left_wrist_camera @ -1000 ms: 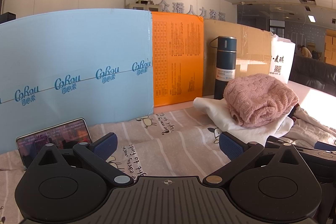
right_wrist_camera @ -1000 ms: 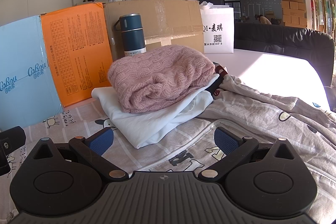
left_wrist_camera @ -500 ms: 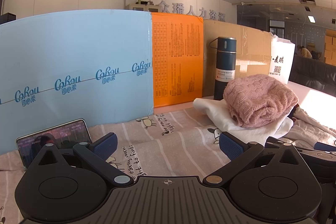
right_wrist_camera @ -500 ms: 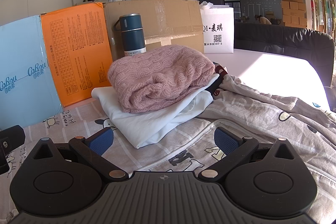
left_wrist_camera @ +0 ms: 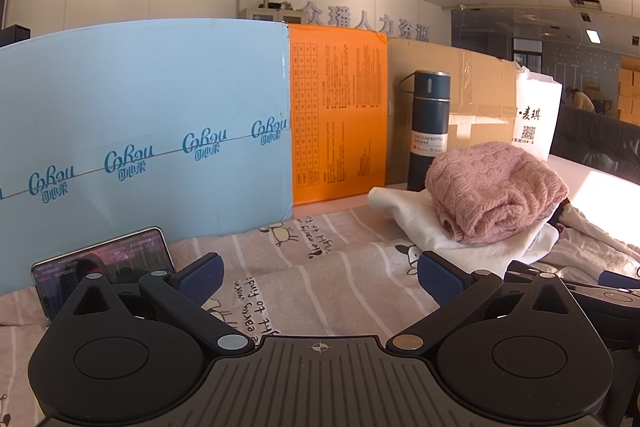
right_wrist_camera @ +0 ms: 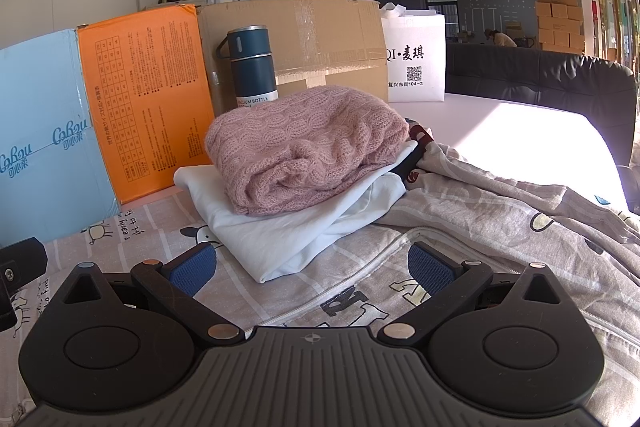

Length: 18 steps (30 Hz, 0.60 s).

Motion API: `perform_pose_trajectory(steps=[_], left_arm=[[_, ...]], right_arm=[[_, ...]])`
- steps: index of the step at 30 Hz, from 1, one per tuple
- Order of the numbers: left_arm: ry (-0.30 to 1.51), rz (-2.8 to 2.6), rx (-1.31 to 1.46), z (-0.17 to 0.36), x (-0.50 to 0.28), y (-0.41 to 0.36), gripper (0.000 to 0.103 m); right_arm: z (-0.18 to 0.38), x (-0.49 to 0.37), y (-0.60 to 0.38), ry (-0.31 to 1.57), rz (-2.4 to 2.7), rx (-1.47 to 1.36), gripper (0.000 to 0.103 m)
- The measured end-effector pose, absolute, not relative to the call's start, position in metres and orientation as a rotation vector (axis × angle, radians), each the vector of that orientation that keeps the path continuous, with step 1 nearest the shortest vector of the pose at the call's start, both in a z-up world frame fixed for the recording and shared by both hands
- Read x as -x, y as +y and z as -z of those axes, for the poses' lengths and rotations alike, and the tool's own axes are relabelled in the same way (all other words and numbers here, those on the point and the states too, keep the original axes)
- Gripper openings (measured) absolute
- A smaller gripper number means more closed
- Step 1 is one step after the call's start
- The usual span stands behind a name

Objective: Fold clothes

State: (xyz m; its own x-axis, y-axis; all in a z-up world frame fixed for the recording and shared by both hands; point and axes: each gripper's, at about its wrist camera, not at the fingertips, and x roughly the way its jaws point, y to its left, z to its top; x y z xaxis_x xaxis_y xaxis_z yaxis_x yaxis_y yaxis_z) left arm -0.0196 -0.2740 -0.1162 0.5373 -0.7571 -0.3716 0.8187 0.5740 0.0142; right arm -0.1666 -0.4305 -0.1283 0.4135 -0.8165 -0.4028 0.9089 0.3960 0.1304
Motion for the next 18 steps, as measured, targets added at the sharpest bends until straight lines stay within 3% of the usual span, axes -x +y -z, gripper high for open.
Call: perform_pose_trajectory(steps=[18], left_arm=[[0.344,0.944,-0.196,0.1164,0.0198,-0.2741,0.103]], right_arm=[[0.1284,0.1669,-0.4310,0.291,1.119,-0.355,0.103]])
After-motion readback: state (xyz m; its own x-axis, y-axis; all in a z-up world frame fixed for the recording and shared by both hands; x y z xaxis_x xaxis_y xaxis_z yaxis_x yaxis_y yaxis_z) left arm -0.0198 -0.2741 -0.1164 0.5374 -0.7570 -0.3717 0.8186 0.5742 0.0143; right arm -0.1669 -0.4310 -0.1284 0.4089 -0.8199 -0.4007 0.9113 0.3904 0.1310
